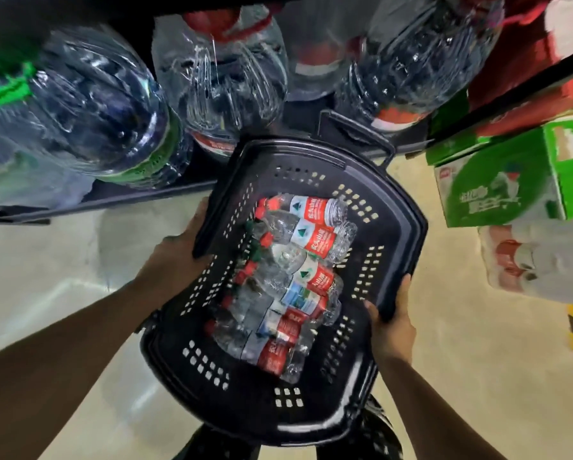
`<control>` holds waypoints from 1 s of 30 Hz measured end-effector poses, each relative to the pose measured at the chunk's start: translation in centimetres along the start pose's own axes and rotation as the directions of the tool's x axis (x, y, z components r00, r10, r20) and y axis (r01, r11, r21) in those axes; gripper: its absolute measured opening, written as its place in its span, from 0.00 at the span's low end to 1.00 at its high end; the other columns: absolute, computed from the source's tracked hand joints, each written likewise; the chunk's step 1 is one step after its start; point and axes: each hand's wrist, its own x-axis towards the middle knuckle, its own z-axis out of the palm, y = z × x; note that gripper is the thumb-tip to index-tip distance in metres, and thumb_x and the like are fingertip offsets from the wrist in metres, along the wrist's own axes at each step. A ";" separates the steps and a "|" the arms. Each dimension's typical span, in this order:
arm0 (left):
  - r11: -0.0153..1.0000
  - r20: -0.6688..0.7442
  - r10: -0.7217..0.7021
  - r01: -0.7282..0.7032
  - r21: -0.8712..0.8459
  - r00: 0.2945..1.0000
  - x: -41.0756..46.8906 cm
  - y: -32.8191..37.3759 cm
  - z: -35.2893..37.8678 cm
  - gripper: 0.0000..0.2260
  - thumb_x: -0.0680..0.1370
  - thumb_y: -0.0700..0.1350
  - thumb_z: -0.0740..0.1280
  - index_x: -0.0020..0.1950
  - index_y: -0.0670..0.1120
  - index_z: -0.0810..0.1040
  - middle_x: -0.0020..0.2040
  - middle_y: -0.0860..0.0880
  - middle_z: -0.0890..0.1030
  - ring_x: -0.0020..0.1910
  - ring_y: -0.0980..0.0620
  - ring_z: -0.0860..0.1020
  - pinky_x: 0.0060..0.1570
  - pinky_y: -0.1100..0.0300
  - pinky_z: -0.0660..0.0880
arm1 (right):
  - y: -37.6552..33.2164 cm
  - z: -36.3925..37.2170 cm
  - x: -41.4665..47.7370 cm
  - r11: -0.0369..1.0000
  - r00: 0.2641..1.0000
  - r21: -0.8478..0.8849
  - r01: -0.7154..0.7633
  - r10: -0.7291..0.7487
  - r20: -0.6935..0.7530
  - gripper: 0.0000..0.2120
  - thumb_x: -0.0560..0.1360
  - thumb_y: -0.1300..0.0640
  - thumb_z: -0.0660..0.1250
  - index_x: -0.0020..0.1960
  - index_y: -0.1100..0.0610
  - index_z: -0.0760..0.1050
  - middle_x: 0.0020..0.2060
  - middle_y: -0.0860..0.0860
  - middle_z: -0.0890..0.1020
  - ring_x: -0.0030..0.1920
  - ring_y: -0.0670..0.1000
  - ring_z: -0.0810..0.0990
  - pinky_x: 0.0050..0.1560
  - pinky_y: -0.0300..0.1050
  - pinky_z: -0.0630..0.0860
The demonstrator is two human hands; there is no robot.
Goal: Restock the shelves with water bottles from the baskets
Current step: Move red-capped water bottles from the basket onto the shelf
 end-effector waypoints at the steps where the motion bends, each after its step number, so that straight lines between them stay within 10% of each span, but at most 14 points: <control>1: 1.000 0.001 0.024 -0.024 0.006 1.000 0.1 -0.4 0.5 0.43 0.77 0.52 0.67 0.74 0.67 0.33 0.45 0.38 0.83 0.38 0.41 0.81 0.40 0.51 0.79 | 0.8 0.8 -0.3 1.000 1.000 0.017 -0.025 0.025 -0.015 0.39 0.77 0.54 0.68 0.77 0.37 0.48 0.68 0.55 0.74 0.64 0.60 0.76 0.59 0.48 0.72; 11: 0.998 0.021 -0.026 0.025 0.049 0.999 0.7 -0.7 0.0 0.42 0.78 0.50 0.67 0.76 0.63 0.36 0.44 0.37 0.79 0.43 0.37 0.79 0.44 0.50 0.75 | 3.1 3.6 -2.8 0.992 0.992 -0.036 -0.122 0.121 -0.043 0.42 0.76 0.49 0.68 0.76 0.35 0.41 0.61 0.60 0.77 0.59 0.63 0.76 0.58 0.50 0.72; 15: 0.987 -0.066 -0.139 0.143 0.070 0.988 -1.5 -0.3 0.0 0.41 0.77 0.56 0.66 0.75 0.64 0.35 0.54 0.39 0.72 0.52 0.38 0.75 0.49 0.47 0.74 | 0.7 1.8 -1.9 0.940 0.994 -0.323 -0.110 0.094 -0.064 0.42 0.74 0.41 0.67 0.77 0.38 0.43 0.56 0.65 0.72 0.55 0.64 0.73 0.57 0.50 0.69; 18: 0.957 -0.156 -0.281 0.288 0.026 0.947 -4.7 -0.9 1.0 0.41 0.76 0.58 0.66 0.76 0.63 0.37 0.70 0.35 0.64 0.67 0.35 0.67 0.61 0.41 0.71 | -2.2 0.4 1.1 0.734 0.946 -0.645 0.211 -0.320 -0.056 0.42 0.71 0.41 0.70 0.78 0.46 0.54 0.57 0.70 0.71 0.56 0.67 0.71 0.56 0.59 0.70; 23: 0.829 -0.328 -0.551 0.547 -0.114 0.767 -10.6 -0.9 6.0 0.41 0.75 0.61 0.66 0.79 0.55 0.44 0.73 0.29 0.58 0.70 0.29 0.61 0.65 0.36 0.65 | -9.2 -0.5 8.4 0.316 0.639 -0.685 0.656 -0.716 0.282 0.40 0.73 0.43 0.69 0.78 0.51 0.55 0.57 0.68 0.72 0.54 0.66 0.72 0.54 0.59 0.72; 26: 0.710 -0.322 -0.702 0.660 -0.246 0.635 -13.3 0.0 10.3 0.41 0.74 0.61 0.67 0.78 0.56 0.45 0.72 0.28 0.57 0.67 0.25 0.62 0.64 0.34 0.63 | -13.6 0.5 12.2 0.079 0.475 -0.662 0.746 -0.759 0.445 0.40 0.73 0.43 0.69 0.78 0.52 0.54 0.55 0.69 0.72 0.53 0.65 0.72 0.53 0.57 0.71; 30: 0.507 -0.160 -0.850 0.697 -0.508 0.502 -14.5 1.4 14.2 0.41 0.76 0.59 0.66 0.77 0.60 0.39 0.68 0.29 0.61 0.60 0.24 0.69 0.57 0.34 0.69 | -17.2 1.7 15.0 0.052 0.552 -0.684 0.727 -0.637 0.539 0.38 0.78 0.40 0.60 0.79 0.47 0.43 0.58 0.70 0.70 0.55 0.65 0.71 0.56 0.56 0.66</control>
